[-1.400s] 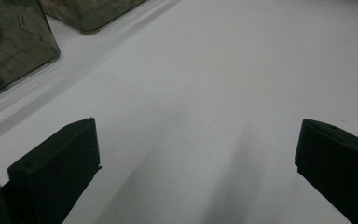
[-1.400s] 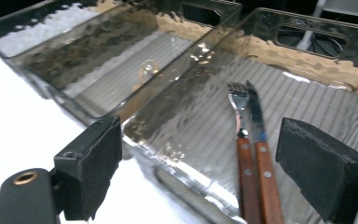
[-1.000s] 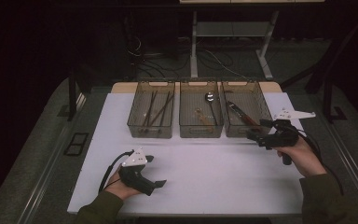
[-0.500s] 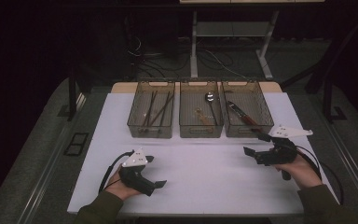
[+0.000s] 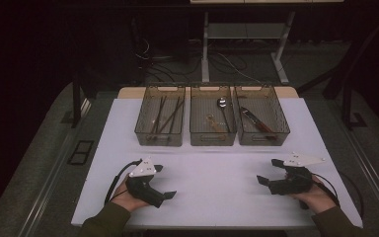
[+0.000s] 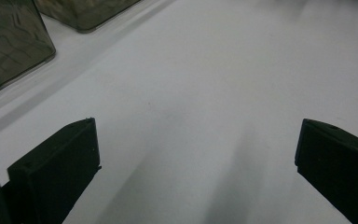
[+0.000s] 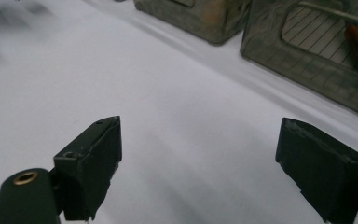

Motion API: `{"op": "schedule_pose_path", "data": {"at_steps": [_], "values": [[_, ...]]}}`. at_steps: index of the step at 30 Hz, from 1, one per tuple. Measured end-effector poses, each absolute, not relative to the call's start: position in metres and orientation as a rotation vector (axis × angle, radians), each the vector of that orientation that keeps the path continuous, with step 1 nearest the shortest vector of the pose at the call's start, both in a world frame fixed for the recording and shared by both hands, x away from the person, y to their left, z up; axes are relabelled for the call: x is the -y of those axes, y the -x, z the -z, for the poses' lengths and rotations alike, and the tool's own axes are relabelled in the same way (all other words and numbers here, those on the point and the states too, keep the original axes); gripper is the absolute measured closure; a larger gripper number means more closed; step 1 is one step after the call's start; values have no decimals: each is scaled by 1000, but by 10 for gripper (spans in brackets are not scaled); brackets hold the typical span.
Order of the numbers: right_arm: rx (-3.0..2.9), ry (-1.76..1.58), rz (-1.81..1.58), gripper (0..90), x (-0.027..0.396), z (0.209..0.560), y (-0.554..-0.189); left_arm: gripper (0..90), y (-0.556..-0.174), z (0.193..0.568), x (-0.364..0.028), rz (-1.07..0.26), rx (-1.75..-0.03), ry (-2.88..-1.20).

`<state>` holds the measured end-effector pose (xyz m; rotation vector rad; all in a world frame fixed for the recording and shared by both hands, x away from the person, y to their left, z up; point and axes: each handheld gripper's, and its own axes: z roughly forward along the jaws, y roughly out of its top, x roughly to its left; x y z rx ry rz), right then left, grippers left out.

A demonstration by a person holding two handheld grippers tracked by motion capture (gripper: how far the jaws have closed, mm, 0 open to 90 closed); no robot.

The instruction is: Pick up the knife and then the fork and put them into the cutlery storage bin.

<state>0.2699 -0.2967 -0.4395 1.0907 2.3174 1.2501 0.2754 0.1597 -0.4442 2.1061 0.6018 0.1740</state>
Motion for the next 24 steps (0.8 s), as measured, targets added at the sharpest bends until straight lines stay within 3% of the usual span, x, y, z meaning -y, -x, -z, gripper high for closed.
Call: {"op": "schedule_pose_path", "data": {"at_steps": [24], "values": [[-2323, -1062, -1250, 144, 282, 448, -255, 0, -274, 445, -159, -170, -592, -2112]]}}
